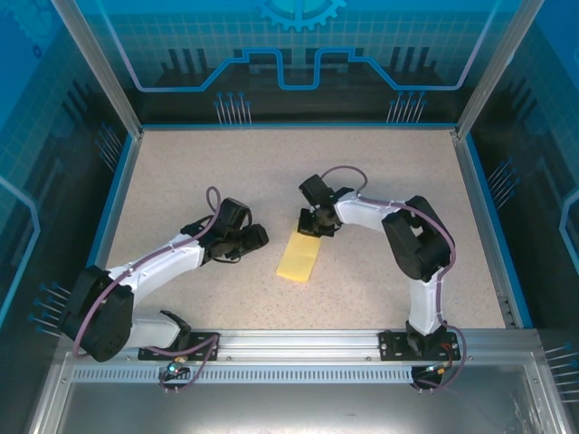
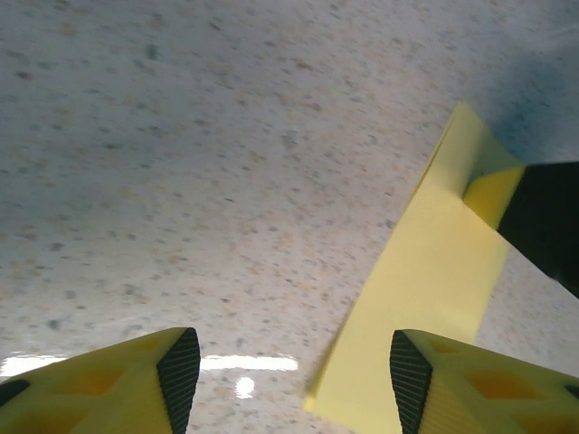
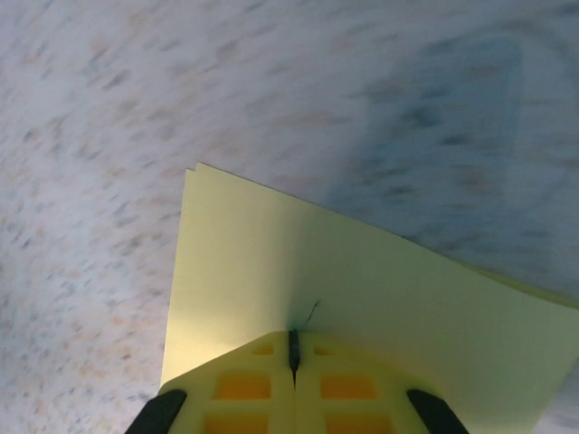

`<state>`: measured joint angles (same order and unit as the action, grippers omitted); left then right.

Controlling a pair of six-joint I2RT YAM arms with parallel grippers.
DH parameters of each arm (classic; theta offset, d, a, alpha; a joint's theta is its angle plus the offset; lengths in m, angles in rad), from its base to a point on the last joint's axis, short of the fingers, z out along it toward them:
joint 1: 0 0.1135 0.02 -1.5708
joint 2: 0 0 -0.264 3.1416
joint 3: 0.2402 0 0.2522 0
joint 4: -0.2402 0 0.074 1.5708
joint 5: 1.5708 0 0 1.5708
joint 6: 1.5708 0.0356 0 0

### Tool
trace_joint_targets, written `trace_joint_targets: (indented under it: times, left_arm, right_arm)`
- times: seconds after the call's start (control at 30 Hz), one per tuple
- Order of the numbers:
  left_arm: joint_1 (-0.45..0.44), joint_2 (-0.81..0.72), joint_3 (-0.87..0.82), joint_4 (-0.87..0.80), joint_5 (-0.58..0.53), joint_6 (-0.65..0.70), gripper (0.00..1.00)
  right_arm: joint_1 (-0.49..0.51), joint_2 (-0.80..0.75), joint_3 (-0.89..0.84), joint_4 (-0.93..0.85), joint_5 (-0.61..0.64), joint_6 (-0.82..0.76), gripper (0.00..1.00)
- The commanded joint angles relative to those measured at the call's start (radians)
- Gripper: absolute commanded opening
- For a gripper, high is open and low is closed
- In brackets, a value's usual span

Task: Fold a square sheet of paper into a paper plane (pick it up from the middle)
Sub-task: Rotate the square sheet of paper at the center of the table.

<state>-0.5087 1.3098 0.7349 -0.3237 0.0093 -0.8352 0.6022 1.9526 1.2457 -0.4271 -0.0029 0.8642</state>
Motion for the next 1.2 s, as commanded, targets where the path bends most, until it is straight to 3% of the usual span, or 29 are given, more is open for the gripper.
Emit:
trace_joint_targets:
  times: [0.0, 0.13, 0.27, 0.53, 0.73, 0.97, 1.17]
  left_arm:
    - [-0.034, 0.007, 0.001, 0.106, 0.108, -0.025, 0.61]
    - [-0.09, 0.065, 0.006, 0.216, 0.187, -0.083, 0.56]
    - [-0.174, 0.15, 0.027, 0.306, 0.2, -0.137, 0.44]
    - [-0.22, 0.351, 0.147, 0.312, 0.18, -0.143, 0.22]
    - [-0.219, 0.45, 0.22, 0.298, 0.21, -0.123, 0.16]
    - [-0.219, 0.513, 0.258, 0.221, 0.19, -0.085, 0.13]
    - [-0.219, 0.526, 0.269, 0.165, 0.137, -0.037, 0.11]
  right_arm:
    - [-0.043, -0.056, -0.076, -0.045, 0.115, 0.122, 0.0]
    - [-0.087, -0.111, -0.161, -0.024, 0.133, 0.198, 0.0]
    - [-0.128, -0.179, -0.267, 0.03, 0.108, 0.234, 0.0]
    - [-0.151, -0.286, -0.361, 0.144, -0.061, 0.183, 0.0]
    - [-0.152, -0.291, -0.392, 0.185, -0.15, 0.161, 0.0]
    - [-0.156, -0.33, -0.401, 0.179, -0.165, 0.096, 0.0]
    - [-0.16, -0.396, -0.445, 0.185, -0.174, -0.022, 0.07]
